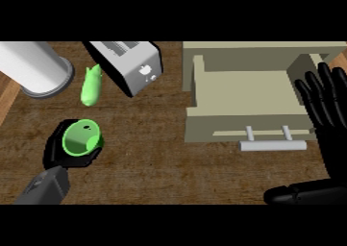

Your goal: Pick up the cup, place it into the drawer and close the drawer

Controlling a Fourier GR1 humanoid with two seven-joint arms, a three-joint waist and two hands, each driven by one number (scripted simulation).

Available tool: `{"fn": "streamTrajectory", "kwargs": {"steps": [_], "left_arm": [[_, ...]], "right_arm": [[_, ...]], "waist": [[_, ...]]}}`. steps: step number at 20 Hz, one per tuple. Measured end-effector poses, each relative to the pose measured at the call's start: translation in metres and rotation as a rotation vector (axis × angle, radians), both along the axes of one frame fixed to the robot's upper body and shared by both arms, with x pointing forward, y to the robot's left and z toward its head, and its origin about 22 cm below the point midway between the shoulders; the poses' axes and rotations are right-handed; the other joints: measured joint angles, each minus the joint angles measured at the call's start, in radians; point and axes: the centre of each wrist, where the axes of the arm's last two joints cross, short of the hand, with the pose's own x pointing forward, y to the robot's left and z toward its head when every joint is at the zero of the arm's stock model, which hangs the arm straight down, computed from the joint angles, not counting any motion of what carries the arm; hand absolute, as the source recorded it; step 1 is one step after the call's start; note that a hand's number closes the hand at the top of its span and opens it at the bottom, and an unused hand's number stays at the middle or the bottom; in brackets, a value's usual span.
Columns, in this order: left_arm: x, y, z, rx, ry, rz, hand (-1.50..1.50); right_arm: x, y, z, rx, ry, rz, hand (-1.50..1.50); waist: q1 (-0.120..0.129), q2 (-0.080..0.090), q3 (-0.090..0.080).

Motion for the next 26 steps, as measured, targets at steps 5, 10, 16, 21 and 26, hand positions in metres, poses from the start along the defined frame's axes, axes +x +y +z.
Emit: {"fn": "streamTrajectory", "kwargs": {"steps": [5, 10, 16, 21, 26], "left_arm": [[-0.008, -0.019, -0.01, 0.011, -0.027, 0.016, 1.5], [-0.004, -0.034, -0.008, 0.021, -0.081, 0.035, 1.5], [0.01, -0.046, 0.011, 0.014, -0.193, -0.008, 1.5], [0.028, -0.067, 0.046, 0.024, -0.275, -0.112, 1.5], [0.041, -0.087, 0.096, 0.017, -0.335, -0.193, 1.5]], "right_arm": [[-0.003, -0.005, 0.005, 0.001, -0.001, -0.012, -1.5], [-0.002, 0.001, -0.001, 0.0, 0.001, -0.014, -1.5], [-0.006, -0.006, 0.006, 0.0, 0.01, -0.028, -1.5], [-0.012, -0.006, 0.004, -0.004, 0.016, -0.032, -1.5], [-0.009, -0.011, -0.004, -0.004, 0.025, -0.032, -1.5]], "waist": [[0.009, -0.005, 0.001], [0.015, -0.006, 0.002], [0.023, -0.011, 0.003], [0.029, -0.014, 0.004], [0.029, -0.013, 0.004]]}}
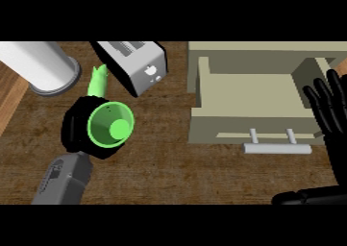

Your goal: Pick up the cup, place it into the drawer and close the drawer

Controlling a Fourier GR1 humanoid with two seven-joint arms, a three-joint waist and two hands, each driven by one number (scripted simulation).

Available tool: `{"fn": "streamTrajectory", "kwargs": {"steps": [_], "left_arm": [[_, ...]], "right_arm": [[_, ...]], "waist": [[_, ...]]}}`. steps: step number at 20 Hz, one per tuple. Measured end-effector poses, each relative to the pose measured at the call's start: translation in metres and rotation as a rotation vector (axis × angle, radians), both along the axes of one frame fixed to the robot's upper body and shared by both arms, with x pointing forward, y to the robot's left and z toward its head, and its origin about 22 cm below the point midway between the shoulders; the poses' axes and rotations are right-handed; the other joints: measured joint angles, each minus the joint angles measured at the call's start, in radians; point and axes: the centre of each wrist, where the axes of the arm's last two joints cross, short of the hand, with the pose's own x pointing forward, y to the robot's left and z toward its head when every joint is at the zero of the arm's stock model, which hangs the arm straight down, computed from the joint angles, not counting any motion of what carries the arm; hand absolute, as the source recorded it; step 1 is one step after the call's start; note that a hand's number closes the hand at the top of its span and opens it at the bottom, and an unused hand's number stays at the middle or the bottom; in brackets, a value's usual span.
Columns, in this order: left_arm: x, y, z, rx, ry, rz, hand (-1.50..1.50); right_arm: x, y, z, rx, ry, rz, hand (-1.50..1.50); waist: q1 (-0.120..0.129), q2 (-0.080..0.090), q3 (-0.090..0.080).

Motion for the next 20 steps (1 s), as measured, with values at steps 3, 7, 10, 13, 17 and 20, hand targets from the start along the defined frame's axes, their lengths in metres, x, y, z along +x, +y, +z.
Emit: {"fn": "streamTrajectory", "kwargs": {"steps": [3, 7, 10, 13, 17, 20], "left_arm": [[0.005, -0.02, 0.031, -0.006, -0.013, -0.035, 1.5], [0.012, -0.045, 0.074, -0.018, -0.03, -0.052, 1.5], [0.021, -0.058, 0.102, -0.004, -0.04, -0.058, 1.5], [0.032, -0.07, 0.13, 0.015, -0.05, -0.066, 1.5], [0.036, -0.095, 0.16, 0.042, -0.052, -0.068, 1.5], [0.045, -0.111, 0.181, 0.068, -0.053, -0.062, 1.5]], "right_arm": [[0.004, 0.001, 0.003, 0.004, 0.004, -0.004, -1.5], [0.009, 0.002, 0.003, 0.006, 0.002, -0.004, -1.5], [0.007, -0.004, 0.001, 0.0, -0.003, -0.007, -1.5], [0.008, -0.001, 0.001, -0.001, -0.011, -0.007, -1.5], [0.003, -0.003, -0.003, -0.006, -0.013, -0.012, -1.5], [0.007, -0.003, -0.004, -0.004, -0.008, -0.009, -1.5]], "waist": [[-0.002, 0.001, 0.0], [-0.006, 0.002, -0.001], [-0.011, 0.004, -0.001], [-0.013, 0.005, -0.001], [-0.016, 0.005, -0.001], [-0.017, 0.006, -0.001]]}}
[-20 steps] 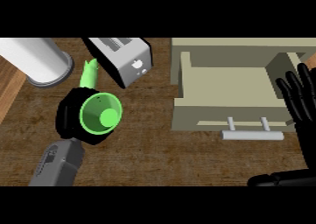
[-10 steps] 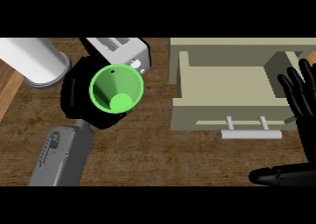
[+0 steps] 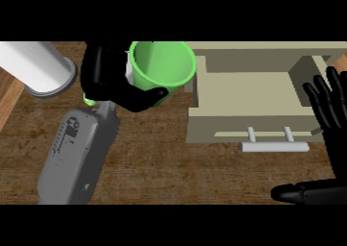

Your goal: Pick up the cup, place it into the drawer and close the drawer

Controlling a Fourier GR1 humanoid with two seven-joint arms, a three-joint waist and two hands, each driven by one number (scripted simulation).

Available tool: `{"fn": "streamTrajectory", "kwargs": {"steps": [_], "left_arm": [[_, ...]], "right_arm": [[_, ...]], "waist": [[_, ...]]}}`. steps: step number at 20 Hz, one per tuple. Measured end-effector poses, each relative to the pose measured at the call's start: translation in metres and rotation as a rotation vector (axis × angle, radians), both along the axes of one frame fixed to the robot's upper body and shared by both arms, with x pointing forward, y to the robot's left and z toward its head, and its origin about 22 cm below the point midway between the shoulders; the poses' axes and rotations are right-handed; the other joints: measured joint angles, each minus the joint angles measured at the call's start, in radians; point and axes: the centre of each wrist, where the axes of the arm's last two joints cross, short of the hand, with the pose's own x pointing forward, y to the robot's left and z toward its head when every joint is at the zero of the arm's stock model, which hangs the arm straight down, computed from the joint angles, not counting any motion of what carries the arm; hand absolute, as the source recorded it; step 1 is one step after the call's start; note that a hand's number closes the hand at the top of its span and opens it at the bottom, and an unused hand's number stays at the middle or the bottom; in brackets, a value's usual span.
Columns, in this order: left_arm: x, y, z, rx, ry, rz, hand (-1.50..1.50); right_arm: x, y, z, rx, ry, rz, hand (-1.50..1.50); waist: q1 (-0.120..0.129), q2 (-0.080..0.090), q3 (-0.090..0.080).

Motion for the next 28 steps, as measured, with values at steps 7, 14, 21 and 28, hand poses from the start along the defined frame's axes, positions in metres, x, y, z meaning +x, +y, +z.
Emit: {"fn": "streamTrajectory", "kwargs": {"steps": [7, 14, 21, 28], "left_arm": [[0.021, -0.031, 0.028, 0.048, 0.014, -0.006, 1.5], [0.039, -0.061, 0.033, 0.113, 0.05, 0.004, 1.5], [0.056, -0.089, 0.023, 0.147, 0.093, 0.022, 1.5], [0.065, -0.103, 0.008, 0.186, 0.148, 0.035, 1.5]], "right_arm": [[0.003, 0.002, 0.003, 0.0, -0.004, 0.008, -1.5], [0.002, -0.002, -0.006, -0.005, -0.004, -0.001, -1.5], [0.005, 0.0, -0.006, -0.003, -0.005, 0.016, -1.5], [0.006, 0.003, 0.0, -0.007, -0.015, 0.017, -1.5]], "waist": [[-0.004, 0.001, 0.0], [-0.01, 0.002, 0.0], [-0.023, 0.006, 0.0], [-0.038, 0.009, 0.0]]}}
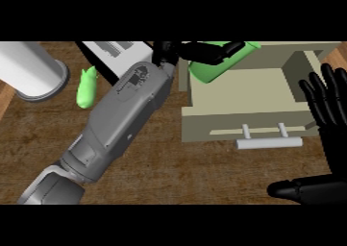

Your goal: Pick up the cup, place it into the drawer and close the drawer

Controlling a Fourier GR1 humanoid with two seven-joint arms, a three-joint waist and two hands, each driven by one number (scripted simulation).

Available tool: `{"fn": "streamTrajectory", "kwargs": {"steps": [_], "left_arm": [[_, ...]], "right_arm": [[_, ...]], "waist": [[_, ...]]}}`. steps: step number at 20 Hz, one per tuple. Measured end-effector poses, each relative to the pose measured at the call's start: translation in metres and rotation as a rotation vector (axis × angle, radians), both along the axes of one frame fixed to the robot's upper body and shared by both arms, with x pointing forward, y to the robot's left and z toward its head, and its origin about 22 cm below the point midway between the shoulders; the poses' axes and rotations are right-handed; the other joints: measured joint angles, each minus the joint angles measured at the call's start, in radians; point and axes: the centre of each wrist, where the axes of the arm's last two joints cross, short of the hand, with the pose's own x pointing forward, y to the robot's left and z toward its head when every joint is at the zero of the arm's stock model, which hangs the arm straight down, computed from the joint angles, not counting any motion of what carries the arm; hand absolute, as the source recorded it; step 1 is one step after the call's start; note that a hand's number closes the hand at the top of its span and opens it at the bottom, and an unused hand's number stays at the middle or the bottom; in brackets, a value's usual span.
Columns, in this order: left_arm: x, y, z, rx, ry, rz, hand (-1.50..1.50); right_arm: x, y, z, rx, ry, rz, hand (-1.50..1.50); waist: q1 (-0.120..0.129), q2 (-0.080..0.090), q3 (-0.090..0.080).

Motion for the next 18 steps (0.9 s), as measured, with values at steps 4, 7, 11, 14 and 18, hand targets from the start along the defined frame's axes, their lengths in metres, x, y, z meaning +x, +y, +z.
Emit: {"fn": "streamTrajectory", "kwargs": {"steps": [4, 7, 11, 14, 18], "left_arm": [[0.003, -0.006, -0.005, 0.041, 0.02, 0.008, 1.5], [0.005, -0.009, -0.01, 0.086, 0.019, 0.011, 1.5], [0.003, -0.015, -0.011, 0.133, 0.024, 0.009, 1.5], [0.004, -0.018, -0.011, 0.179, 0.028, 0.024, 1.5], [0.003, -0.02, -0.016, 0.254, 0.031, 0.041, -1.5]], "right_arm": [[0.0, 0.003, -0.003, 0.003, -0.001, 0.021, -1.5], [0.001, 0.004, -0.005, 0.002, -0.001, 0.033, -1.5], [0.005, 0.006, -0.005, 0.005, 0.001, 0.043, -1.5], [0.007, 0.007, -0.002, 0.004, -0.009, 0.057, -1.5], [0.006, 0.009, 0.001, 0.008, -0.012, 0.068, -1.5]], "waist": [[-0.016, 0.004, 0.0], [-0.026, 0.007, 0.001], [-0.038, 0.009, 0.001], [-0.049, 0.012, 0.001], [-0.057, 0.013, 0.001]]}}
